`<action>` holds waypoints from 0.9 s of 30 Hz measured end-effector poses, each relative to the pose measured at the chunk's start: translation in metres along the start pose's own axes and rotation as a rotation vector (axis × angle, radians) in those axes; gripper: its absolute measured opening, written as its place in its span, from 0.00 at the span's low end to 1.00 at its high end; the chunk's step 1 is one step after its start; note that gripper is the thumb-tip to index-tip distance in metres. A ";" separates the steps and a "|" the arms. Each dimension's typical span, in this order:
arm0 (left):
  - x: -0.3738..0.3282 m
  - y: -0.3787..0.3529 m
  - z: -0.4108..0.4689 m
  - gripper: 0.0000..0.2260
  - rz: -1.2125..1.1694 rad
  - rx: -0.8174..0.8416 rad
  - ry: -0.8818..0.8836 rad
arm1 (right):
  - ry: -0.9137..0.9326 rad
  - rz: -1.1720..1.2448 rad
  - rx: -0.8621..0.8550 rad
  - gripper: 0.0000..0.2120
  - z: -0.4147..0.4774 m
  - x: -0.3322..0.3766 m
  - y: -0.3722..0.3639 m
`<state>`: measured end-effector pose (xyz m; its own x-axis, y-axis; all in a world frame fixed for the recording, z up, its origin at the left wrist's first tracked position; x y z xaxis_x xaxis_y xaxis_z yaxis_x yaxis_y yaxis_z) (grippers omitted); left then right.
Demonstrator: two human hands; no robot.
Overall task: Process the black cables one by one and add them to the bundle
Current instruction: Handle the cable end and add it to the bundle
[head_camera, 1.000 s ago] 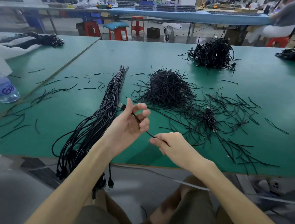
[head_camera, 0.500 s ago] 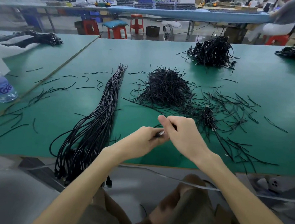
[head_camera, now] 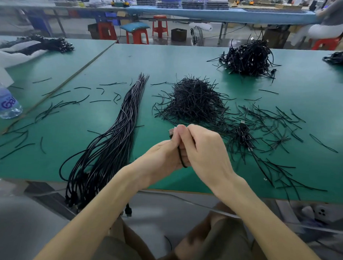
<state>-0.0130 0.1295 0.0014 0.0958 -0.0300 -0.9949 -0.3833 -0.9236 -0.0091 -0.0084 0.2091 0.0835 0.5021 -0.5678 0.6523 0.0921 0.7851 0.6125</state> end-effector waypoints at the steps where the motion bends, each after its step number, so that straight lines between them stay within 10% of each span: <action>1: 0.000 0.000 0.001 0.32 -0.146 -0.014 0.012 | 0.020 -0.038 -0.007 0.21 -0.002 0.004 -0.002; 12: -0.045 0.068 -0.004 0.16 -0.867 -0.140 -0.211 | -0.108 0.195 0.214 0.23 -0.009 -0.044 -0.047; 21: -0.007 0.017 -0.005 0.22 0.720 0.081 -0.024 | -0.047 -0.056 0.244 0.20 0.027 -0.061 -0.036; 27: -0.008 0.035 0.007 0.27 0.361 -0.215 -0.121 | -0.101 0.233 0.048 0.25 0.017 -0.040 -0.023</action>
<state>-0.0336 0.1003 0.0079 -0.1224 -0.3323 -0.9352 -0.1715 -0.9210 0.3497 -0.0456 0.2092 0.0508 0.4162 -0.3967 0.8182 -0.0582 0.8864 0.4593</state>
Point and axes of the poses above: each hand's wrist, its own z-axis towards the middle knuckle, its own y-axis out of the back of the hand, x = y × z, the point moved 10 cm from there along z, towards the middle knuckle, and after that the axes turned 2 degrees about z, right-handed, at the moved point
